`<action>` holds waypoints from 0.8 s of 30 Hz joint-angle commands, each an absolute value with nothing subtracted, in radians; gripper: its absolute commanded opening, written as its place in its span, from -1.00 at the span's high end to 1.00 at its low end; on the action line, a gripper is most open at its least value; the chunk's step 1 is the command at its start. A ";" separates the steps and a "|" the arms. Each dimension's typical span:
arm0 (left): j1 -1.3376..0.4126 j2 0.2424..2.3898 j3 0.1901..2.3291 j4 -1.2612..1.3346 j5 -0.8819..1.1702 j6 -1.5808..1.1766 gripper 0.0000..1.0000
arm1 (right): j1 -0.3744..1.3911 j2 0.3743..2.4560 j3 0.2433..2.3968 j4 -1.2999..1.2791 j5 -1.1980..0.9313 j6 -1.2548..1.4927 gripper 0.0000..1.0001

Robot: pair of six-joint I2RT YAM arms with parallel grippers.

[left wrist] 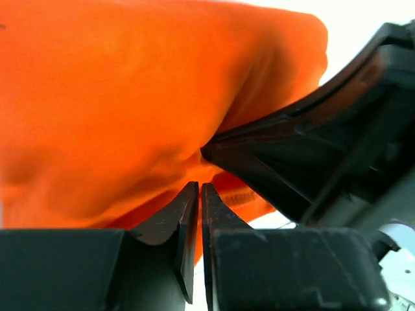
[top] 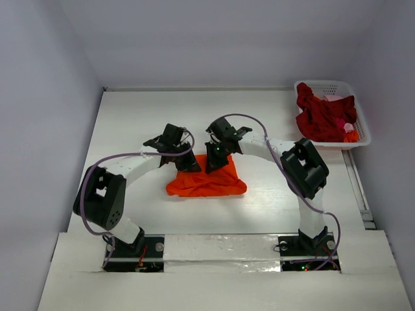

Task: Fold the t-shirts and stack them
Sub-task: Fold the long partially folded tshirt into a neat square, then smooth out wrinkles on the folded tshirt

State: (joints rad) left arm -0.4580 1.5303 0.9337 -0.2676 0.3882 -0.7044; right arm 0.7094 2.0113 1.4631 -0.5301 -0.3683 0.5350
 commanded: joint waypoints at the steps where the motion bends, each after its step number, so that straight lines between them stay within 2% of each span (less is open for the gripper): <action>1: -0.486 1.555 0.934 -0.259 0.406 -0.674 0.94 | 0.726 2.029 1.520 -0.479 -0.400 0.549 1.00; 9: -0.546 1.600 0.910 -0.340 0.382 -0.623 0.95 | 0.726 2.059 1.568 -0.491 -0.390 0.551 1.00; 24: -0.611 1.456 0.818 -0.449 0.344 -0.650 0.95 | 0.726 2.209 1.747 -0.520 -0.410 0.581 1.00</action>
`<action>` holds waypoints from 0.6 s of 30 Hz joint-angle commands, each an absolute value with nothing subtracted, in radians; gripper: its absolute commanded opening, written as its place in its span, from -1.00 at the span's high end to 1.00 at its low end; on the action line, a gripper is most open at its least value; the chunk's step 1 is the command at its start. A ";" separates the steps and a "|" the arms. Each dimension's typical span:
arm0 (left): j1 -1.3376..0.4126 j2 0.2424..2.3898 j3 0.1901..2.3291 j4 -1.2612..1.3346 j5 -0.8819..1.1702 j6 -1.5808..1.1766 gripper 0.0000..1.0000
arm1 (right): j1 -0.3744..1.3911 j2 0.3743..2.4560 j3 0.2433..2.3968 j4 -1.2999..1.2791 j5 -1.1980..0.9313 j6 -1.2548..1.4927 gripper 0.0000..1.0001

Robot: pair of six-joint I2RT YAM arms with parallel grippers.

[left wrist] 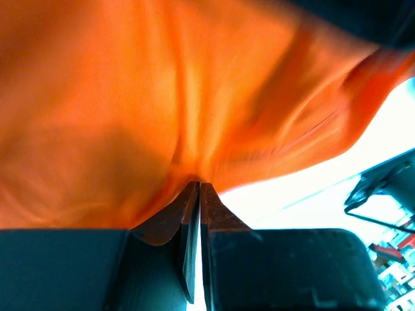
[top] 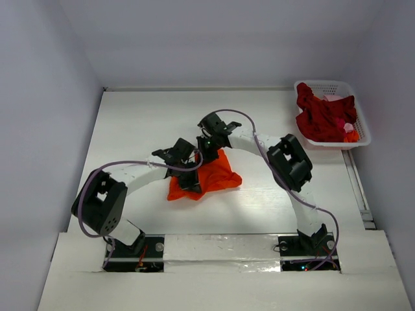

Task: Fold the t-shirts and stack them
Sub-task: Smooth out wrinkles on the folded tshirt

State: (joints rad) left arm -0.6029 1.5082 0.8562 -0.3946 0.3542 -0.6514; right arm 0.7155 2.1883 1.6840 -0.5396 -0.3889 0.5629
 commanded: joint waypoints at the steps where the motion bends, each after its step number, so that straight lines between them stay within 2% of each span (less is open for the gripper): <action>1: -0.611 1.450 0.810 -0.452 0.342 -0.655 0.95 | 0.726 2.229 1.759 -0.531 -0.410 0.581 1.00; 11: -0.611 1.411 0.801 -0.483 0.331 -0.653 0.94 | 0.707 2.289 1.868 -0.577 -0.377 0.581 1.00; 18: -0.611 1.379 1.026 -0.540 0.243 -0.673 0.94 | 0.707 2.246 1.867 -0.595 -0.362 0.560 1.00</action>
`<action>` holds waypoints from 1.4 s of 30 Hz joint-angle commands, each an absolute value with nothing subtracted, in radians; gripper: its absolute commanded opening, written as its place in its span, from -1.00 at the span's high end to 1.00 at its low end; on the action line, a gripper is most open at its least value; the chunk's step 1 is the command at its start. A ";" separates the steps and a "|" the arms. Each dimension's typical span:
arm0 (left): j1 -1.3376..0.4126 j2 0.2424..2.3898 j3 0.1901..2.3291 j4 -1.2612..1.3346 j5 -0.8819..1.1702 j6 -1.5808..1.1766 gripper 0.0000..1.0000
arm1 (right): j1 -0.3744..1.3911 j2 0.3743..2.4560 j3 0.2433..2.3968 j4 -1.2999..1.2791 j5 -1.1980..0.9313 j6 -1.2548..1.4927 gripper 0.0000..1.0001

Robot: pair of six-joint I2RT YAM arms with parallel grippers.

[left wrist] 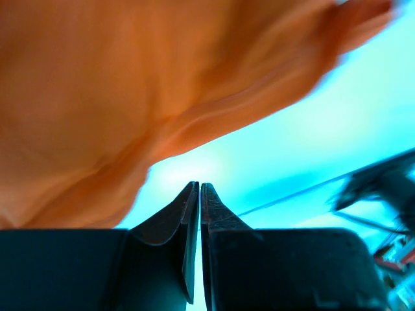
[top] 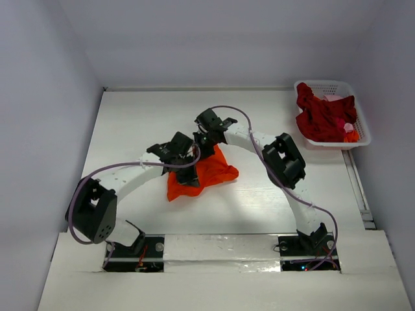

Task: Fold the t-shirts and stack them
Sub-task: Smooth out wrinkles on the folded tshirt

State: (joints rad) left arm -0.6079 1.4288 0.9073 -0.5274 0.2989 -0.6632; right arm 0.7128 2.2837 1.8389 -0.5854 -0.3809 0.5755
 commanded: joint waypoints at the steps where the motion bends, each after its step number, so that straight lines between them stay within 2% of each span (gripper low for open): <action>1: -0.611 1.385 1.041 -0.526 0.232 -0.675 0.94 | 0.707 2.238 1.859 -0.592 -0.365 0.560 1.00; 20: -0.600 1.690 1.137 -0.218 0.176 -0.664 0.96 | 0.707 2.214 1.801 -0.571 -0.359 0.555 1.00; 42: -0.600 1.652 1.261 -0.230 0.232 -0.673 0.94 | 0.698 2.233 1.812 -0.572 -0.362 0.554 1.00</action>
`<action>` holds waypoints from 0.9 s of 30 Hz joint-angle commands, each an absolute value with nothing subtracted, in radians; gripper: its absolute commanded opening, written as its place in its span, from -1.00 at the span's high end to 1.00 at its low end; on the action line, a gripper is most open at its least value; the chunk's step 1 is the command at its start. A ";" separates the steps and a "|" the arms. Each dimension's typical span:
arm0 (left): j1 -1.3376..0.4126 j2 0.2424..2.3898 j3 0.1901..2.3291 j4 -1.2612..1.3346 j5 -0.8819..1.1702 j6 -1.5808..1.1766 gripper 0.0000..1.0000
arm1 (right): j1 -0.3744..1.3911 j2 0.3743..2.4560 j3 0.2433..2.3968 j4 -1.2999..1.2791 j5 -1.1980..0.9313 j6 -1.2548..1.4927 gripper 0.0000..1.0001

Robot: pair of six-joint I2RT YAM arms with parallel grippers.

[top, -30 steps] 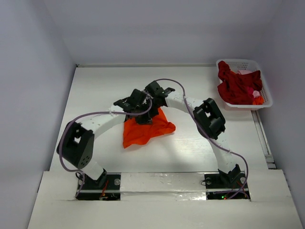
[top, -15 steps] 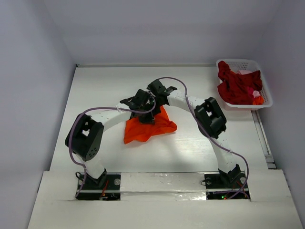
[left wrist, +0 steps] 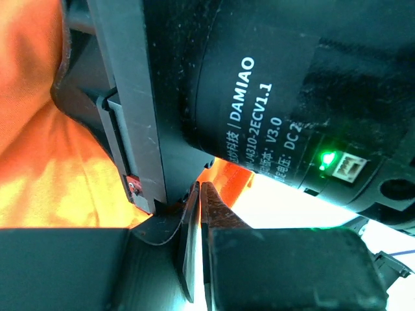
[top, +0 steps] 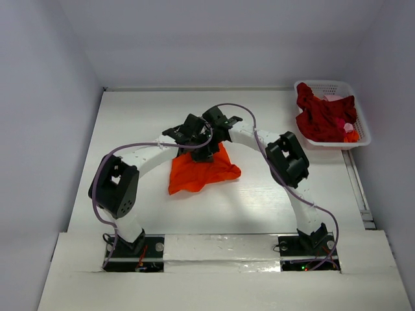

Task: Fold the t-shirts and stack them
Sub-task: Smooth out wrinkles on the folded tshirt

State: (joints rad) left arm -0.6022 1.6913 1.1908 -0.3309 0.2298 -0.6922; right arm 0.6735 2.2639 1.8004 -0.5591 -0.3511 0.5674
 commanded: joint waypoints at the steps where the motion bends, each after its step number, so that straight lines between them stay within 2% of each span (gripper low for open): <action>1: -0.600 1.657 1.256 -0.224 0.232 -0.672 0.94 | 0.698 2.235 1.812 -0.572 -0.362 0.554 1.00; 9: -0.600 1.700 1.215 -0.184 0.256 -0.675 0.94 | 0.689 2.244 1.818 -0.574 -0.364 0.557 1.00; 27: -0.649 1.704 1.175 -0.169 0.256 -0.689 0.94 | 0.545 2.315 1.899 -0.604 -0.365 0.537 1.00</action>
State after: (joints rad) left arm -0.6357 1.7073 1.1866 -0.1978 0.2512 -0.6922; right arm 0.5583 2.2944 1.8515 -0.5919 -0.3748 0.5636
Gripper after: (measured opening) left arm 0.029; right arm 0.009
